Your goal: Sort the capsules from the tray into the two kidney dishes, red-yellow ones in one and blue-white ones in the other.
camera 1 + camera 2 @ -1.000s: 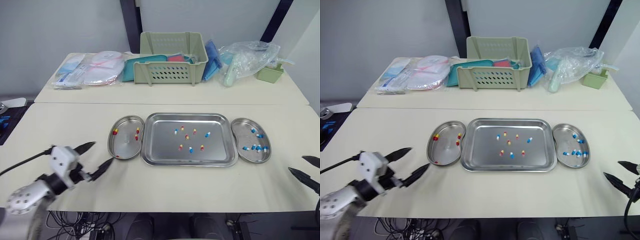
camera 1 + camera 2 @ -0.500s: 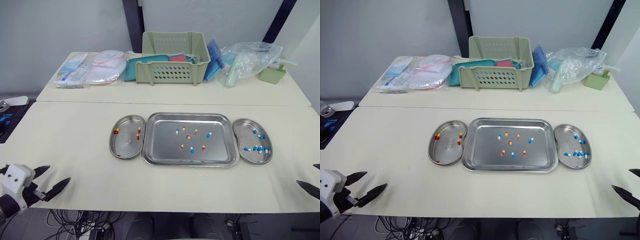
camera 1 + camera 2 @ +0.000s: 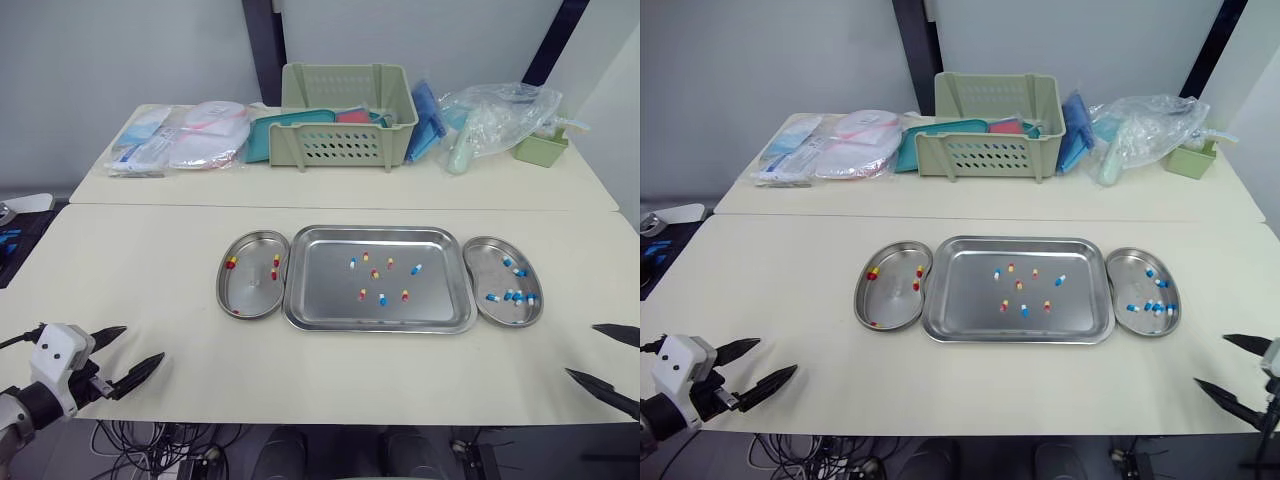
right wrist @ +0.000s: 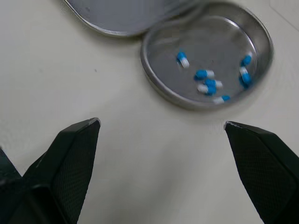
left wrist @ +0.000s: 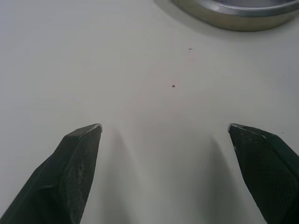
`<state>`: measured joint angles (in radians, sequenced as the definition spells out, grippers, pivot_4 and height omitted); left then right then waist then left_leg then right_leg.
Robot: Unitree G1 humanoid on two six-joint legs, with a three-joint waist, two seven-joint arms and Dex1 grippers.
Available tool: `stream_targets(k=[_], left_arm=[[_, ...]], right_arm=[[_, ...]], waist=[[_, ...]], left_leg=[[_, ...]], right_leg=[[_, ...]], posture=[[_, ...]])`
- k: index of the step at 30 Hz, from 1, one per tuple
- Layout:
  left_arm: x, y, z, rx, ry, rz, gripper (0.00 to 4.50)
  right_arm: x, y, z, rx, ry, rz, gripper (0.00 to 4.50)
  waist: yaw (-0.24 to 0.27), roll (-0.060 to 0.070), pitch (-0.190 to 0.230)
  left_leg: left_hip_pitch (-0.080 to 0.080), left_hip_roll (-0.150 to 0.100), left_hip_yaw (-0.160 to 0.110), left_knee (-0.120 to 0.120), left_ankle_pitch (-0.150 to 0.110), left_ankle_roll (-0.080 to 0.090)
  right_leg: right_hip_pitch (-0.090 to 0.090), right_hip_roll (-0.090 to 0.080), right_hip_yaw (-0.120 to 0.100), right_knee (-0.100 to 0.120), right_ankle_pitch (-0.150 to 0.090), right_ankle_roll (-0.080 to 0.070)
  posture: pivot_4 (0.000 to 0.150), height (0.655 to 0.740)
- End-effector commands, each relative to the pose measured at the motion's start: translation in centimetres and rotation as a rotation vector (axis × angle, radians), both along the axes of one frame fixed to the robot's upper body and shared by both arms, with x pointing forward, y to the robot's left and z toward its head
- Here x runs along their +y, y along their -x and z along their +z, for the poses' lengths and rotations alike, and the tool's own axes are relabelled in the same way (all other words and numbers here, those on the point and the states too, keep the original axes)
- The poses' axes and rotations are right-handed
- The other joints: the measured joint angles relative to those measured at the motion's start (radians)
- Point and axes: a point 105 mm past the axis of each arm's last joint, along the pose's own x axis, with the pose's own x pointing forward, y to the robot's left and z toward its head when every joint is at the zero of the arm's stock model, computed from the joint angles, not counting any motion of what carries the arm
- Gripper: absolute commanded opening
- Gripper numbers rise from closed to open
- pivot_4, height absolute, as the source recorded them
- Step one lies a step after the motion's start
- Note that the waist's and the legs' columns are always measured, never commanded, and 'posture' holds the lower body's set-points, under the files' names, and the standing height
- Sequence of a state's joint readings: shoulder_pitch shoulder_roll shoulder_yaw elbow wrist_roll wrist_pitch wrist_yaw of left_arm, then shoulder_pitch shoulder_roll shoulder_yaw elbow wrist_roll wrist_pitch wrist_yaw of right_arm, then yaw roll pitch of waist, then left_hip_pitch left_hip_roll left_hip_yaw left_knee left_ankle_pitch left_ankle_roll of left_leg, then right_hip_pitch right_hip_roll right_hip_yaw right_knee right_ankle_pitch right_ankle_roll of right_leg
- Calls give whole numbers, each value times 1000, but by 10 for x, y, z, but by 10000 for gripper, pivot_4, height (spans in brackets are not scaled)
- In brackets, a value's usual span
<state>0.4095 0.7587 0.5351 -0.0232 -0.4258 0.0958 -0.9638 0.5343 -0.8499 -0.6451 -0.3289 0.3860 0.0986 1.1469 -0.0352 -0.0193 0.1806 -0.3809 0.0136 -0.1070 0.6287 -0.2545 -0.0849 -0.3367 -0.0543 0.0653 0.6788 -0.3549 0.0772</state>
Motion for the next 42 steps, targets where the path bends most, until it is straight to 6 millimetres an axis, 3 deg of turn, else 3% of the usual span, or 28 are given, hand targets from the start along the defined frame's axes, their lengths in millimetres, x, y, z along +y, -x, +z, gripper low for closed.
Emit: stream_targets(k=[1, 7, 12, 19, 26, 29, 34, 42], left_arm=[[-23, 6, 6, -13, 44, -25, 45000], [-51, 20, 14, -8, 88, -26, 45000], [-94, 19, 31, -40, 153, -87, 45000], [-165, -16, 52, -86, 222, -204, 45000], [-216, -57, 50, -58, 163, -269, 45000], [-231, -72, 48, -40, 164, -274, 45000], [-251, -84, 34, 2, 141, -290, 32857], [-275, -99, 24, 5, 126, -306, 32857]], right_arm=[[41, -5, 3, -23, -64, 137, 44826], [71, -17, 5, -68, -177, 188, 44826], [80, -18, -1, -58, -208, 196, 44826], [82, -17, 0, -63, -221, 177, 44826], [87, -15, 2, -69, -234, 165, 44826], [91, -13, 1, -62, -239, 164, 44826], [93, -11, 0, -56, -257, 140, 45000], [99, -6, -3, -49, -267, 125, 45000]], waist=[[0, 0, 0], [4, -3, 0], [10, -4, 0], [9, -3, 0], [3, -2, -1], [5, -3, -1], [4, -3, -1], [7, -3, -1]], left_leg=[[0, 0, 0, 0, 0, 0], [-1, 0, 0, 1, 0, 0], [-1, -1, -1, 1, 0, 0], [0, -1, -1, 1, 0, 0], [0, -1, -1, 2, 0, 0], [-1, -1, -2, 2, 0, 0], [-1, -2, -1, 2, 0, 0], [-1, -2, -1, 3, 0, 0]], right_leg=[[0, 0, 0, 0, 0, 0], [0, 0, 0, 0, 0, 0], [0, 0, -1, 0, 0, 0], [1, 0, -1, 0, 0, 0], [1, 0, -1, 0, 0, 0], [1, 0, -1, 1, 0, 0], [1, 0, -1, 0, 0, 0], [1, 0, -1, 0, 0, 0]], posture=[[1500, 7400], [1500, 7400], [1500, 7400], [1500, 7400], [1500, 7400], [1500, 7400], [1500, 7400], [1500, 7400]])
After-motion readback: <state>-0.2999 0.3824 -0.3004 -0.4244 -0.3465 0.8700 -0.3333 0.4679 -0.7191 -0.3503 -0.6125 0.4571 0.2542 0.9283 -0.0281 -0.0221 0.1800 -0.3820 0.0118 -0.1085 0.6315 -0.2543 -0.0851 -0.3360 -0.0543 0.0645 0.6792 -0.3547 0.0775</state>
